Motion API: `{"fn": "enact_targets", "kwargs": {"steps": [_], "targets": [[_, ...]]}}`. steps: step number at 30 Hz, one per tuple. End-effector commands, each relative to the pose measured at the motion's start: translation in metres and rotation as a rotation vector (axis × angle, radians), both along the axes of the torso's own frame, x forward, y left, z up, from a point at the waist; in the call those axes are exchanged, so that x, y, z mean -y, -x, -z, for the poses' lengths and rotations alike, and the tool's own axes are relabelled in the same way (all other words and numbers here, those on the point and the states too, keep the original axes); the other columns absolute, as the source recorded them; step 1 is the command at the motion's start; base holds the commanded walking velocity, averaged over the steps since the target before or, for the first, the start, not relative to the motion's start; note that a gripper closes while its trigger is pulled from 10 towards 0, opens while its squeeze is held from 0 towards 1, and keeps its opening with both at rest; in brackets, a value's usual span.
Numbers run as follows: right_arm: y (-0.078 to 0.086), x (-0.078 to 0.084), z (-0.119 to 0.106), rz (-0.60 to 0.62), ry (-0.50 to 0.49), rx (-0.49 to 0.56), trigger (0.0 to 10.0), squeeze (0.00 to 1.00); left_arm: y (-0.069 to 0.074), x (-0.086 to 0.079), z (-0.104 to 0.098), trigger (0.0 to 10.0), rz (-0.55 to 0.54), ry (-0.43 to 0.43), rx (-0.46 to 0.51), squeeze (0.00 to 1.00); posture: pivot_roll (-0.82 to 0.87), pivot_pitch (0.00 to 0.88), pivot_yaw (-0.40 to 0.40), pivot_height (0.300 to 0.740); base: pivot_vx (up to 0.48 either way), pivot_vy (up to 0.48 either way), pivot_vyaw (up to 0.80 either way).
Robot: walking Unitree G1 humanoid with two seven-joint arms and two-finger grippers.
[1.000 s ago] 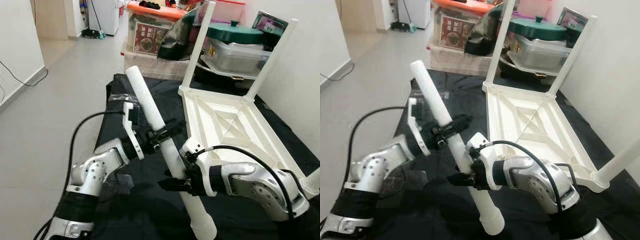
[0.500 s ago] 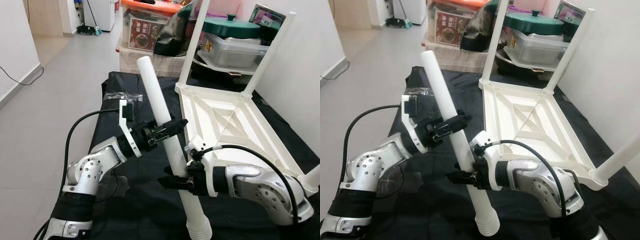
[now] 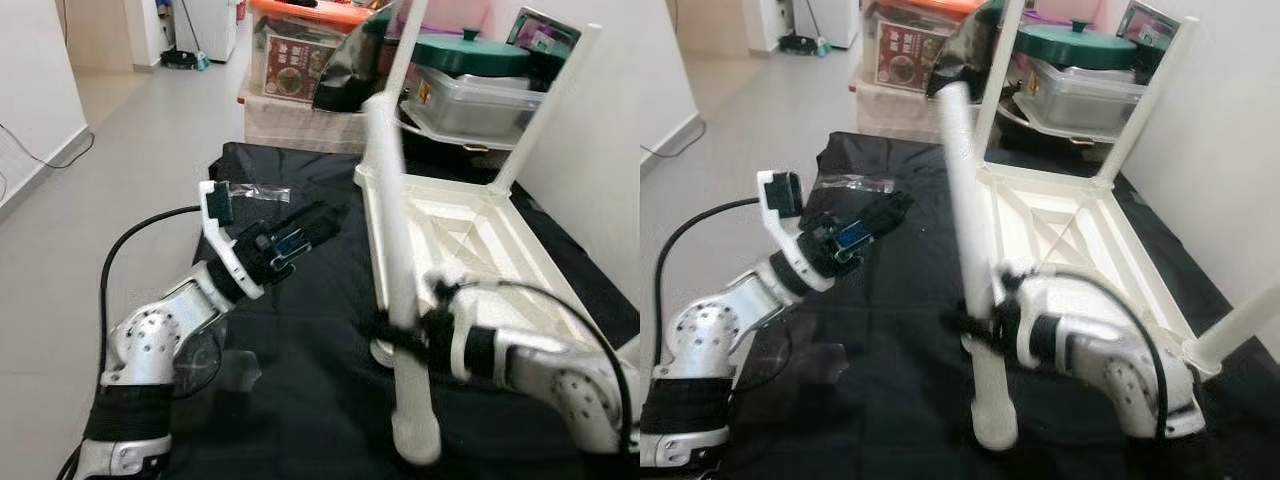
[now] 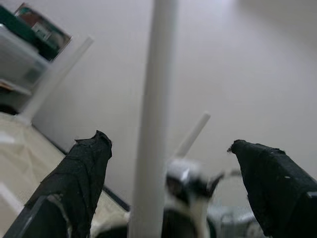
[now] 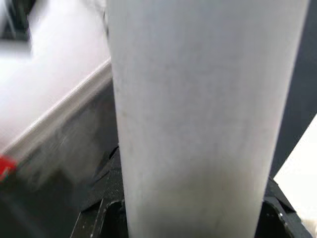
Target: Building children table
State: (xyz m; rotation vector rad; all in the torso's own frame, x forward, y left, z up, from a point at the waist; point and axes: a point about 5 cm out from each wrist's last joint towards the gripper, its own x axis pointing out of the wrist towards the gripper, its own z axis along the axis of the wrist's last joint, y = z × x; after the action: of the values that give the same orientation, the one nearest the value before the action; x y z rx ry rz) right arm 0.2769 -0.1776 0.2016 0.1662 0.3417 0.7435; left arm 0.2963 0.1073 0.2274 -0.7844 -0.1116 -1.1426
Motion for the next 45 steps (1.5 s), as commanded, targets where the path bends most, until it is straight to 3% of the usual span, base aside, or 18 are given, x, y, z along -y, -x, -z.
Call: {"fn": "enact_targets", "kwargs": {"steps": [1, 5, 7, 9, 16, 30, 32, 36, 37, 38, 39, 40, 41, 44, 45], "targets": [[-0.006, 0.002, -0.018, 0.043, -0.067, 0.07, 0.0, 0.0, 0.001, 0.0, 0.018, 10.0, -0.017, -0.115, -0.032, 0.0, 0.13, 0.0, -0.134, 0.74, 0.0, 0.0, 0.0], [-0.008, 0.002, -0.024, 0.057, -0.088, 0.101, 0.0, 0.0, 0.002, 0.0, 0.025, 10.0, -0.021, -0.152, -0.042, 0.0, 0.14, 0.0, -0.136, 0.74, 0.0, 0.0, 0.0], [-0.017, 0.006, -0.026, 0.156, -0.119, 0.145, 0.0, 0.0, 0.005, -0.002, 0.03, 10.0, -0.022, -0.174, -0.063, 0.0, 0.16, 0.0, -0.133, 0.74, 0.0, 0.0, 0.0], [-0.023, 0.007, -0.025, 0.223, -0.141, 0.167, 0.0, 0.0, 0.011, -0.005, 0.038, 10.0, -0.009, -0.242, -0.058, 0.0, 0.16, 0.0, -0.129, 0.74, 0.0, 0.0, 0.0], [-0.028, 0.003, -0.036, 0.269, -0.245, 0.219, 0.0, 0.0, 0.016, -0.006, 0.058, 10.0, 0.011, -0.38, -0.073, 0.0, 0.15, 0.0, -0.106, 0.74, 0.0, 0.0, 0.0], [-0.026, -0.006, -0.035, 0.261, -0.309, 0.206, 0.0, 0.0, 0.015, -0.013, 0.064, 10.0, -0.005, -0.424, -0.073, 0.0, 0.16, 0.0, -0.103, 0.74, 0.0, 0.0, 0.0], [-0.024, -0.011, -0.035, 0.226, -0.332, 0.217, 0.0, 0.0, 0.008, -0.027, 0.065, 10.0, -0.056, -0.435, -0.088, 0.0, 0.16, 0.0, -0.102, 0.74, 0.0, 0.0, 0.0], [-0.022, -0.013, -0.036, 0.201, -0.345, 0.223, 0.0, 0.0, 0.007, -0.029, 0.064, 10.0, -0.062, -0.432, -0.089, 0.0, 0.16, 0.0, -0.104, 0.74, 0.0, 0.0, 0.0], [-0.015, -0.017, -0.04, 0.123, -0.385, 0.244, 0.0, 0.0, 0.007, -0.029, 0.062, 10.0, -0.048, -0.421, -0.085, 0.0, 0.16, 0.0, -0.104, 0.74, 0.0, 0.0, 0.0], [-0.015, -0.017, -0.04, 0.123, -0.385, 0.244, 0.0, 0.0, 0.007, -0.029, 0.062, 10.0, -0.048, -0.421, -0.085, 0.0, 0.16, 0.0, -0.104, 0.74, 0.0, 0.0, 0.0], [-0.008, -0.023, -0.044, 0.027, -0.427, 0.267, 0.0, 0.0, 0.008, -0.027, 0.061, 10.0, -0.017, -0.411, -0.083, 0.0, 0.17, 0.0, -0.107, 0.74, 0.0, 0.0, 0.0], [-0.008, -0.023, -0.044, 0.027, -0.427, 0.267, 0.0, 0.0, 0.008, -0.027, 0.061, 10.0, -0.017, -0.411, -0.083, 0.0, 0.17, 0.0, -0.107, 0.74, 0.0, 0.0, 0.0], [0.004, -0.035, -0.049, -0.151, -0.469, 0.304, 0.0, 0.0, 0.015, -0.018, 0.059, 10.0, 0.087, -0.419, -0.045, 0.0, 0.17, 0.0, -0.11, 0.74, 0.0, 0.0, 0.0], [0.006, -0.039, -0.049, -0.207, -0.475, 0.298, 0.0, 0.0, 0.019, -0.013, 0.058, 10.0, 0.144, -0.423, -0.03, 0.0, 0.17, 0.0, -0.11, 0.74, 0.0, 0.0, 0.0], [0.007, -0.045, -0.048, -0.259, -0.472, 0.291, 0.0, 0.0, 0.023, -0.008, 0.057, 10.0, 0.21, -0.432, -0.007, 0.0, 0.18, 0.0, -0.116, 0.74, 0.0, 0.0, 0.0]]}}
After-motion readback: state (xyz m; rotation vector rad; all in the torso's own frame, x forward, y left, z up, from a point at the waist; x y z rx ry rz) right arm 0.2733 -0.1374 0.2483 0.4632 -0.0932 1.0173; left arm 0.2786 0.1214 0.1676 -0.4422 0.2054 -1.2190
